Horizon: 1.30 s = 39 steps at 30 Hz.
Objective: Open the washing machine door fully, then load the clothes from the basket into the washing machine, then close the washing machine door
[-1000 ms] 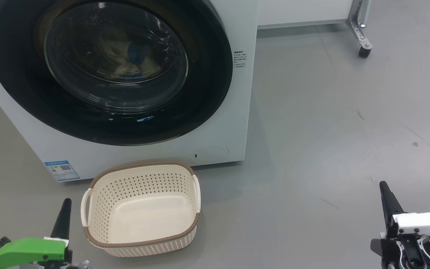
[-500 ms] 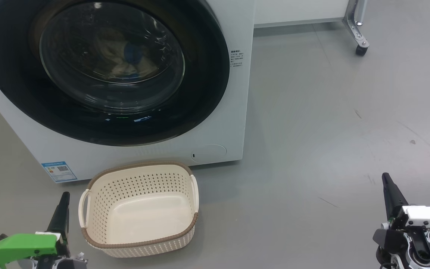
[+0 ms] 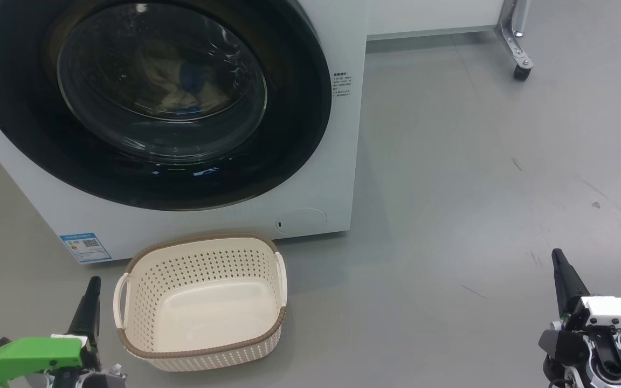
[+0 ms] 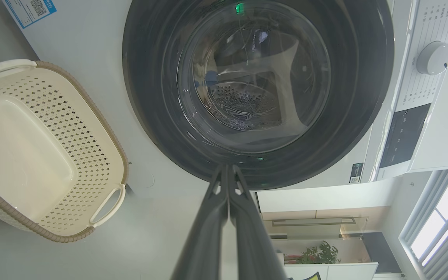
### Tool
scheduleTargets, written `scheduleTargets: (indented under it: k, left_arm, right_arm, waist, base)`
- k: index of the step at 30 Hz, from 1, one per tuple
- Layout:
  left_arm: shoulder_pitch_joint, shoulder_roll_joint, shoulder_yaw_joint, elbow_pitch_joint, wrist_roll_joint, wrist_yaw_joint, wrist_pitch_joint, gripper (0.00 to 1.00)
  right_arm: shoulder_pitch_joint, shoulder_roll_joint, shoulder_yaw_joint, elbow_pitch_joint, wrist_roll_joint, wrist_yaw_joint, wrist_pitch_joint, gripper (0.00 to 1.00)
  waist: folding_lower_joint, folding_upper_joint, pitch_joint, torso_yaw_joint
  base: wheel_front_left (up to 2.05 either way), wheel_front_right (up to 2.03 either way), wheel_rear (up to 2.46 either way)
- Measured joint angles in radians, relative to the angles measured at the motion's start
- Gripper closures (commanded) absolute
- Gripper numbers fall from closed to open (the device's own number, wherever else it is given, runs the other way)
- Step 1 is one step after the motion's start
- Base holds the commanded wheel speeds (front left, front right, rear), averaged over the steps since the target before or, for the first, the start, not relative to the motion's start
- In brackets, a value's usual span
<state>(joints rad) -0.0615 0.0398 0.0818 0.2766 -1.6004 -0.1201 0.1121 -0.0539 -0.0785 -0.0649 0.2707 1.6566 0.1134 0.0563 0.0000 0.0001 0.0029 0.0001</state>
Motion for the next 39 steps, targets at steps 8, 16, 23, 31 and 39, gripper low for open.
scheduleTargets:
  k: [8, 16, 23, 31, 39]
  left_arm:
    - [0.000, 0.000, 0.000, 0.000, 0.000, 0.000, 0.000, 1.00]
    - [0.000, -0.001, 0.001, 0.000, 0.000, 0.000, 0.000, 1.00]
    - [0.000, -0.001, 0.001, 0.000, 0.000, 0.000, 0.000, 1.00]
    - [0.000, -0.001, 0.001, 0.000, 0.000, 0.000, 0.000, 1.00]
    - [0.000, -0.001, 0.001, 0.000, 0.000, 0.000, 0.000, 1.00]
  right_arm:
    - [0.000, 0.000, -0.001, 0.001, 0.000, 0.000, 0.000, 1.00]
    - [0.000, 0.000, -0.001, 0.003, 0.000, 0.002, 0.000, 1.00]
    - [0.000, 0.000, -0.002, 0.005, 0.000, 0.003, 0.000, 1.00]
    - [0.000, 0.000, -0.003, 0.006, 0.000, 0.003, 0.000, 1.00]
    - [0.000, 0.000, -0.004, 0.006, 0.000, 0.003, 0.000, 1.00]
  waist:
    - [0.0000, 0.0000, 0.000, 0.000]
    - [0.0000, 0.0000, 0.000, 0.000]
    - [0.0000, 0.0000, 0.000, 0.000]
    - [0.0000, 0.0000, 0.000, 0.000]
    - [0.0001, 0.0000, 0.000, 0.000]
  base:
    - [0.00, 0.00, 0.00]
    - [0.00, 0.00, 0.00]
    - [0.00, 0.00, 0.00]
    - [0.00, 0.00, 0.00]
    - [0.00, 0.00, 0.00]
